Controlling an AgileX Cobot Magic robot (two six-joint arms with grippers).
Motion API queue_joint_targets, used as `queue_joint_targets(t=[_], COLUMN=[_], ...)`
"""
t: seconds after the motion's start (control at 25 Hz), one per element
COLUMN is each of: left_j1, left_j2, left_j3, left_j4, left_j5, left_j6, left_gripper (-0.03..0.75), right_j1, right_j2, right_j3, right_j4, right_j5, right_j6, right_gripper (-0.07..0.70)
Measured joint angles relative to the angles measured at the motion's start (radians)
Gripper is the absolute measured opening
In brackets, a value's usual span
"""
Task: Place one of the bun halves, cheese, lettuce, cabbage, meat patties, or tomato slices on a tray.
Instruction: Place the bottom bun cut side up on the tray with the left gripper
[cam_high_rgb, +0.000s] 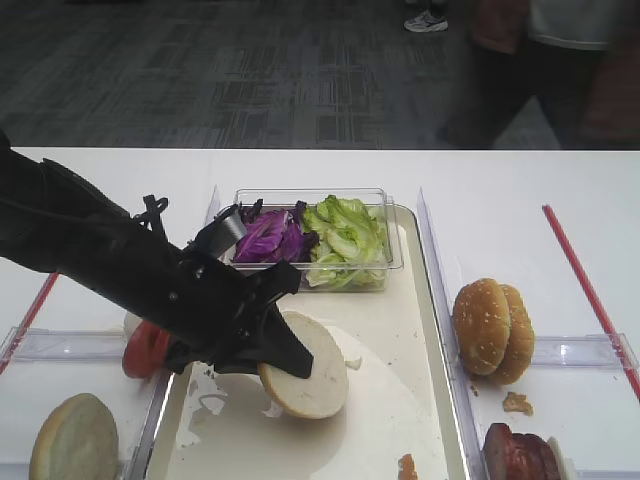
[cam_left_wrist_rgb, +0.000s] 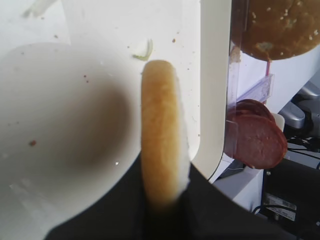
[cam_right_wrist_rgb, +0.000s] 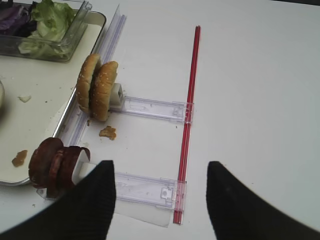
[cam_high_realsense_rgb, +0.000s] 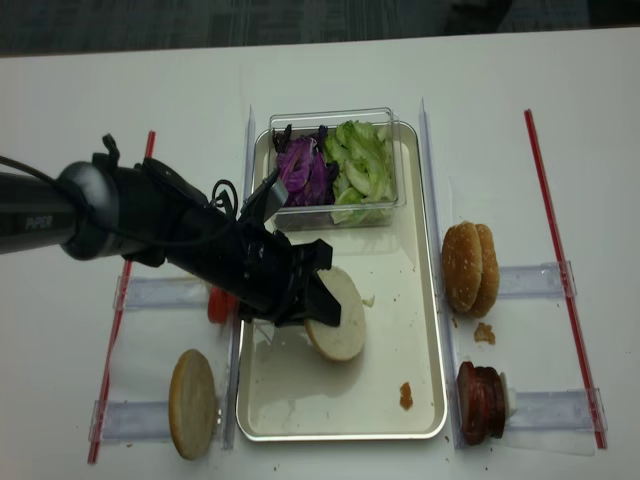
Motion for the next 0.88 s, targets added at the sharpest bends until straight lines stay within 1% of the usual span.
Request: queue_joint_targets(t=[0.36, 0.64, 0.88], left_j1=[0.000, 0.000, 0.000], left_j2=[0.002, 0.038, 0.038], left_j3=[0.000, 0.000, 0.000], left_j4=[0.006, 0.006, 0.006], left_j5=[0.002, 0.018, 0.018], left_j6=[-0.019, -0.021, -0.025], left_gripper=[0.076, 0.081, 0.134], right_j1=[0.000, 0.000, 0.000], right_j2=[0.000, 0.000, 0.000], right_j3=[0.000, 0.000, 0.000], right_j4=[0.000, 0.000, 0.000], right_j5=[0.000, 0.000, 0.000], right_j6=[0.000, 0.000, 0.000], right_gripper=[0.427, 0.427, 0.427])
